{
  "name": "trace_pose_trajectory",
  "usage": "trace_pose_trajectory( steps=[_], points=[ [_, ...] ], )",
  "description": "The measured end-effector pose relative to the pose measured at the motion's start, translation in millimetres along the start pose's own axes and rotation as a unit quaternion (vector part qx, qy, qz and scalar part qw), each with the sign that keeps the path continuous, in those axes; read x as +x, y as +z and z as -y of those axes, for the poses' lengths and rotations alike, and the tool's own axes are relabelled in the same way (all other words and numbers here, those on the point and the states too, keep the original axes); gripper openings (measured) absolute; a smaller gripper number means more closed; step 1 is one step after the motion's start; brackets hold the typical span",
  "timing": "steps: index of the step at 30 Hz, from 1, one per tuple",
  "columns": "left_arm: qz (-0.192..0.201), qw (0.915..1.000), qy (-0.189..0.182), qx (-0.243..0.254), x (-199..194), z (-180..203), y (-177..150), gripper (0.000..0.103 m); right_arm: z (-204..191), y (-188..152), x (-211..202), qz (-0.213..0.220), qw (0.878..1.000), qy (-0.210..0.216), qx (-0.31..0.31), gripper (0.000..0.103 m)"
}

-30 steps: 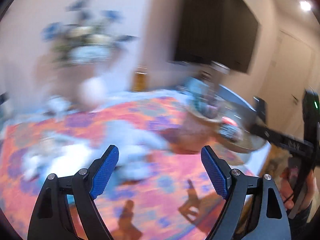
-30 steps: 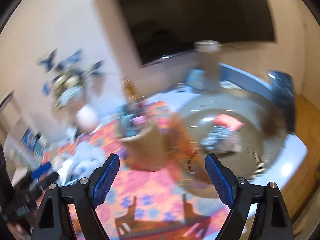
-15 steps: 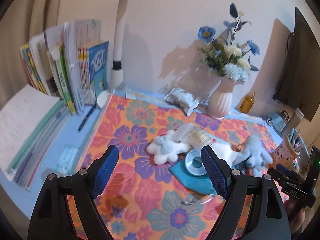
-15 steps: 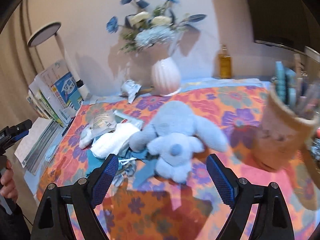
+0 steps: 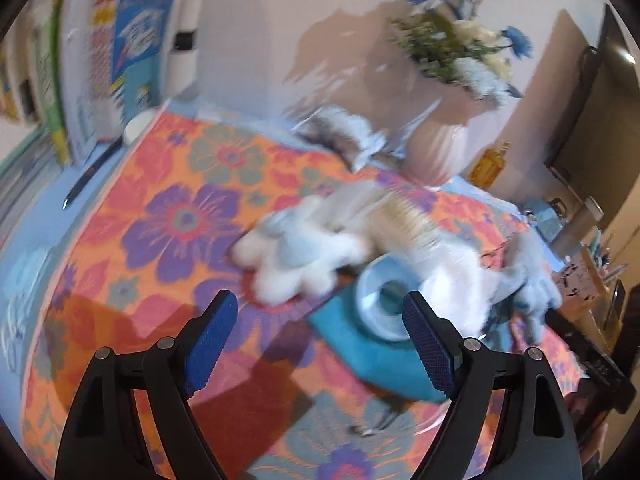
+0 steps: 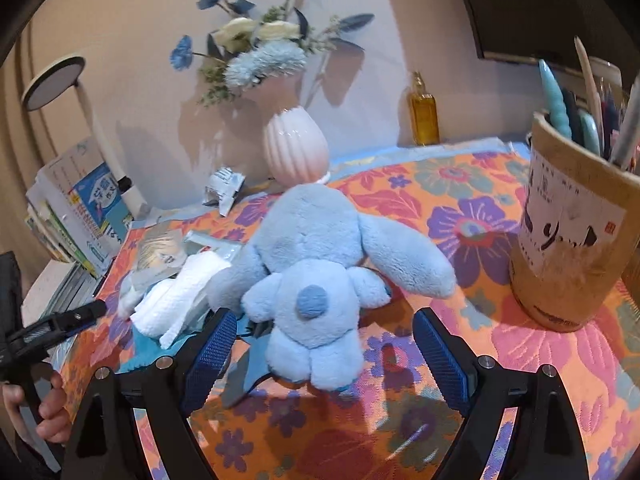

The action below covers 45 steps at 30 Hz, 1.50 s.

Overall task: Organize soft objects
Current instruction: 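Bring both open tools back over the tablecloth, then grasp the blue plush dog with the right tool while the left grasps the white printed bag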

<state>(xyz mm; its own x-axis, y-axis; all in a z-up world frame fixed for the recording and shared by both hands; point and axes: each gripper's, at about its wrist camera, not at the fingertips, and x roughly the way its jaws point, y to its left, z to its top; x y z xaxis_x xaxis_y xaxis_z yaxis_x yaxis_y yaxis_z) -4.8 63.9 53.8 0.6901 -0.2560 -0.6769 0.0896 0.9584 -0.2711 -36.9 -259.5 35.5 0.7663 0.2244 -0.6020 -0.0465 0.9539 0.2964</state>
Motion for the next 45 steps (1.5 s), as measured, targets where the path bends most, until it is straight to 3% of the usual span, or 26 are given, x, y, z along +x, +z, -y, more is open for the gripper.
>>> trace_pose_trajectory(
  steps=[7,11,13,16,19,21,23,25,29,35,39,45],
  points=[
    [-0.009,0.9998,-0.019,0.004,27.2,34.8,41.9,0.083,-8.4,16.4,17.4,-0.022,0.999,-0.018,-0.024,0.093],
    [-0.031,0.9995,-0.005,-0.005,62.5,42.1,52.6,0.083,-8.5,16.0,35.6,-0.038,0.999,-0.02,-0.032,0.095],
    [-0.036,0.9991,0.022,0.003,76.5,46.9,54.8,0.082,-4.3,13.5,44.2,-0.056,0.998,-0.021,-0.025,0.095],
    [-0.036,0.9986,0.038,0.009,85.9,49.4,55.5,0.068,-2.2,14.0,45.9,-0.056,0.998,-0.021,-0.023,0.095],
    [-0.039,0.9983,0.039,0.02,86.4,50.9,54.1,0.05,-8.6,12.4,44.4,-0.048,0.998,-0.027,-0.042,0.077],
    [-0.034,0.9982,0.037,0.033,82.8,53.5,52.3,0.036,-13.4,10.9,48.2,-0.056,0.997,-0.033,-0.053,0.059],
    [-0.023,0.9984,0.032,0.04,77.1,55.9,52.0,0.034,-15.8,10.3,49.0,-0.055,0.996,-0.032,-0.06,0.046],
    [-0.008,0.9988,0.024,0.041,68.8,57.1,52.8,0.033,-15.4,10.5,41.8,-0.035,0.997,-0.029,-0.062,0.041],
    [0.04,0.9978,-0.002,0.053,29.3,65.1,55.5,0.033,-8.4,11.4,27.3,-0.004,0.999,-0.013,-0.044,0.038],
    [0.081,0.992,-0.041,0.088,-25.5,89.7,49.7,0.033,3.5,8.2,-1.8,0.012,1.0,0.007,-0.013,0.038],
    [0.087,0.9886,-0.065,0.104,-43.0,111.5,35.1,0.033,5.7,-1.1,-27.5,0.02,1.0,0.001,-0.019,0.038],
    [0.077,0.9851,-0.084,0.129,-49.0,136.1,8.5,0.033,33.8,-31.1,-59.5,-0.009,1.0,0.007,-0.001,0.039]
  ],
)
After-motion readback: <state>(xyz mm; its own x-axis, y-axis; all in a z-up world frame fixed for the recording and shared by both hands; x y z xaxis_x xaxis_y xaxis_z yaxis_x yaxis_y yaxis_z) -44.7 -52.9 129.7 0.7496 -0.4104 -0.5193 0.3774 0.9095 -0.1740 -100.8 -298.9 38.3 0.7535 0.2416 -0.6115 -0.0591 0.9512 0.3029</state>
